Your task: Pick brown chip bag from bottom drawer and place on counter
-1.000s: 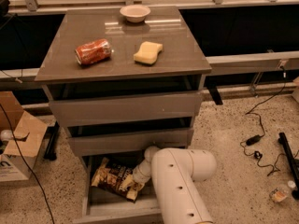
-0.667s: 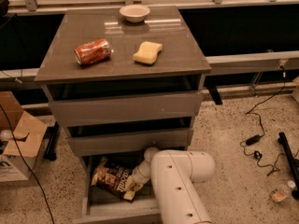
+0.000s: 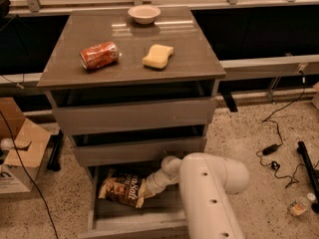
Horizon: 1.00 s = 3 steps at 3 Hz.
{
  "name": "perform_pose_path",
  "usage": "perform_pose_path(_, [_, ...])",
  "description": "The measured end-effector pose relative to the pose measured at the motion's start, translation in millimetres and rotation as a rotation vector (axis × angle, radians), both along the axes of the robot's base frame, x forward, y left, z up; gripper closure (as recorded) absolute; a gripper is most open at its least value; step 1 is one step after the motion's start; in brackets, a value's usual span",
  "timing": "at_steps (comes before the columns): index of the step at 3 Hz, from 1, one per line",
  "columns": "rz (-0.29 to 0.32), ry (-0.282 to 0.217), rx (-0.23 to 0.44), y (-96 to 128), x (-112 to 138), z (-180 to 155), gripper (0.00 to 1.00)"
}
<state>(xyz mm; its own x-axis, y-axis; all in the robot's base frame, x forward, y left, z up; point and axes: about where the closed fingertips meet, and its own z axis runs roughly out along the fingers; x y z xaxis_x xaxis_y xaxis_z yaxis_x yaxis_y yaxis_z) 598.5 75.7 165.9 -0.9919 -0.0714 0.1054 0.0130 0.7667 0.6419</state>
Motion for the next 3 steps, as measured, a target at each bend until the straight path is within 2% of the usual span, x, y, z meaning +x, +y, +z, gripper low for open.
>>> perform_pose_path(1, [-0.085,-0.108,0.058,-28,6,62,1.0])
perform_pose_path(2, [-0.111,-0.188,0.106,-66,-20,121,1.0])
perform_pose_path(3, [-0.127,-0.251,0.096,-110,-54,178,1.0])
